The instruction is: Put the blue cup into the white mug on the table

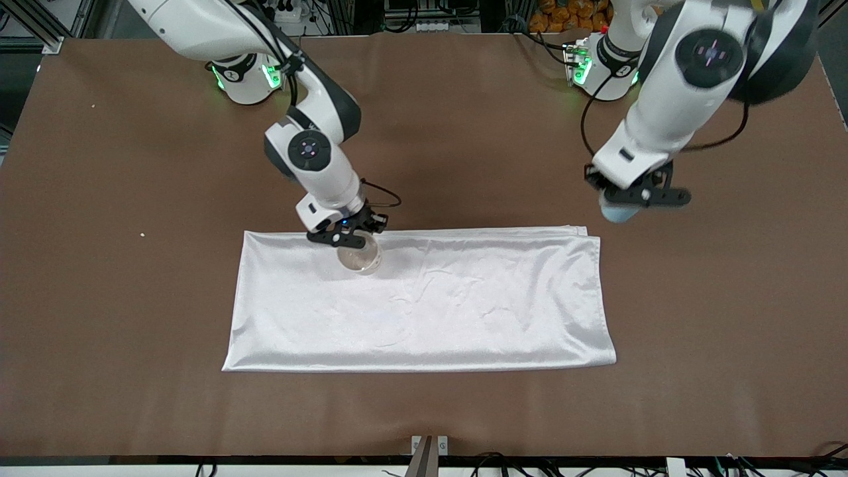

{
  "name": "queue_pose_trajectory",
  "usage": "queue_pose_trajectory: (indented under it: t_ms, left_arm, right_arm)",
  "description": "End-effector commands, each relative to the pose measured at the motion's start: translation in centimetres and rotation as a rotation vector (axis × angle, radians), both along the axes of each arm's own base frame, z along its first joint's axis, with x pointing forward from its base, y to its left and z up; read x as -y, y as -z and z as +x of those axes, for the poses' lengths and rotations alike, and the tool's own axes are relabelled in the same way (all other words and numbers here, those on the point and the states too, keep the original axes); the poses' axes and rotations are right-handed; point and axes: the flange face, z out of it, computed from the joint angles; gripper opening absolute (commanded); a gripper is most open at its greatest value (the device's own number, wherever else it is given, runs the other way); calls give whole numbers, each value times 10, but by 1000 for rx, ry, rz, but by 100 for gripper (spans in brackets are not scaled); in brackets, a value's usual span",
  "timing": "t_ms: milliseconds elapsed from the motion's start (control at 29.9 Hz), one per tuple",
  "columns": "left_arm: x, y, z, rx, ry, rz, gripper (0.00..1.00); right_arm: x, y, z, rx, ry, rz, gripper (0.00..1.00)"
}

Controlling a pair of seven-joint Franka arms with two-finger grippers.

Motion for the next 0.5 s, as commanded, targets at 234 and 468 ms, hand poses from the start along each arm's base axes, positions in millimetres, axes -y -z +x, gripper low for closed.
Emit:
queue_pose_trajectory:
  t_ms: [234,468]
  left_arm:
    - [-21,-53,-47,28,-33,-11,0]
    - [-35,-55,-41,3,-9,-83,0]
  right_arm:
    - [-89,3,-91,-34,131,-7,0]
    - [-125,10,-138,-19,262,-29,1]
